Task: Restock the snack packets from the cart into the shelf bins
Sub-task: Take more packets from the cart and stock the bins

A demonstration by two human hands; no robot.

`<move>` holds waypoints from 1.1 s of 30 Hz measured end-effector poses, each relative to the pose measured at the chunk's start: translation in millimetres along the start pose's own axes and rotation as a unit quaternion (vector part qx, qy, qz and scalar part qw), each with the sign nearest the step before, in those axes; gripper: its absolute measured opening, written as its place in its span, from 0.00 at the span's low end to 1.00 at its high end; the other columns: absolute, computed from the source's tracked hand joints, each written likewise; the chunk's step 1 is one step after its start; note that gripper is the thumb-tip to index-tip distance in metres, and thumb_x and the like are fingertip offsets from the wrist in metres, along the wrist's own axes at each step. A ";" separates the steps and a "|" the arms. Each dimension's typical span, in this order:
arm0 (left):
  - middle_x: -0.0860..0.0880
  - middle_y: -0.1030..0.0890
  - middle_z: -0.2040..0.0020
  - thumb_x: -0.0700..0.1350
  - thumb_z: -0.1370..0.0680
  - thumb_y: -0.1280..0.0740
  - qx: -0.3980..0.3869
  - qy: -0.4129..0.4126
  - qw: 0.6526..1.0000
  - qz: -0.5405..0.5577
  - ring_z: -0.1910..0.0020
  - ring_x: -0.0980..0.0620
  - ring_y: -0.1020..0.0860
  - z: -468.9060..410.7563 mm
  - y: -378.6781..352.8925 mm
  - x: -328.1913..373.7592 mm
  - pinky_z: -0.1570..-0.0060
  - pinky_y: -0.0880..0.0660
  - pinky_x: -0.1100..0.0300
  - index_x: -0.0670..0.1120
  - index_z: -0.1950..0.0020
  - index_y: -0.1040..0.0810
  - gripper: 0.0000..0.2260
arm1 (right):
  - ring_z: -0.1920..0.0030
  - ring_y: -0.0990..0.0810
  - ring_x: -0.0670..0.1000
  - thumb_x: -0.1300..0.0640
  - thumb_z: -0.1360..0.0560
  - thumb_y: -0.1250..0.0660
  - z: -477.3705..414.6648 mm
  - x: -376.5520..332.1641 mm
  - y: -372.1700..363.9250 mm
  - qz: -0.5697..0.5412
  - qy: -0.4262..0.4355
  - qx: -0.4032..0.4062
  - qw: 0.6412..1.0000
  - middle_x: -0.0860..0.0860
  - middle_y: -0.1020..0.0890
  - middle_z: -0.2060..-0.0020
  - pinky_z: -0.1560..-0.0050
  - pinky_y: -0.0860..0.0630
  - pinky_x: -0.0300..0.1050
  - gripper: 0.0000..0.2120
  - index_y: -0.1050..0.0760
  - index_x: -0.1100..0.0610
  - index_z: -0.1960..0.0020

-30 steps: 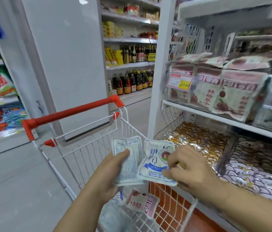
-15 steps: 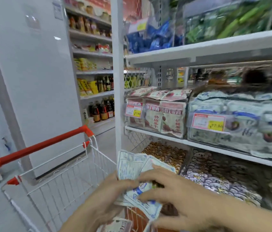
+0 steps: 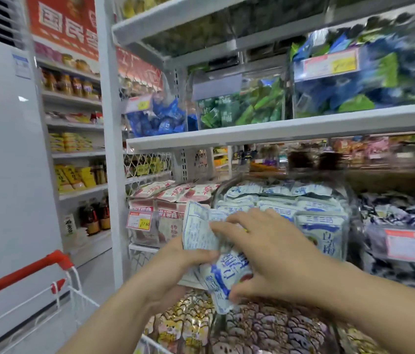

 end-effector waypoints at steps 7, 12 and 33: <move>0.58 0.15 0.46 0.50 0.21 0.31 0.098 -0.072 0.989 -0.087 0.50 0.60 0.18 -37.1 13.6 48.0 0.52 0.25 0.60 0.56 0.39 0.21 0.11 | 0.69 0.30 0.48 0.25 0.37 0.30 5.4 75.2 35.7 -0.010 -0.123 0.120 0.985 0.43 0.28 0.73 0.68 0.39 0.45 0.24 0.29 0.45 0.60; 0.59 0.15 0.46 0.55 0.21 0.30 0.054 -0.106 0.923 -0.365 0.53 0.65 0.18 -67.6 12.0 76.3 0.56 0.23 0.67 0.58 0.41 0.19 0.10 | 0.54 0.19 0.38 0.44 0.30 0.25 10.5 150.4 38.8 -0.342 -0.282 0.160 0.882 0.40 0.16 0.55 0.51 0.22 0.43 0.14 0.23 0.45 0.48; 0.50 0.39 0.23 0.62 0.27 0.27 -0.111 -0.077 0.757 -0.639 0.25 0.52 0.38 -101.9 -31.0 37.9 0.29 0.36 0.59 0.53 0.19 0.48 0.44 | 0.52 0.15 0.43 0.60 0.24 0.27 -38.3 182.8 -10.3 -0.530 -0.312 0.215 0.759 0.43 0.13 0.52 0.46 0.20 0.48 0.11 0.21 0.49 0.44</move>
Point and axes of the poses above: each hand's wrist, its own z-axis away from the middle knuckle, its own y-axis out of the back of the hand, x = y × z, the point moved 10 cm from there along -z, towards the middle knuckle
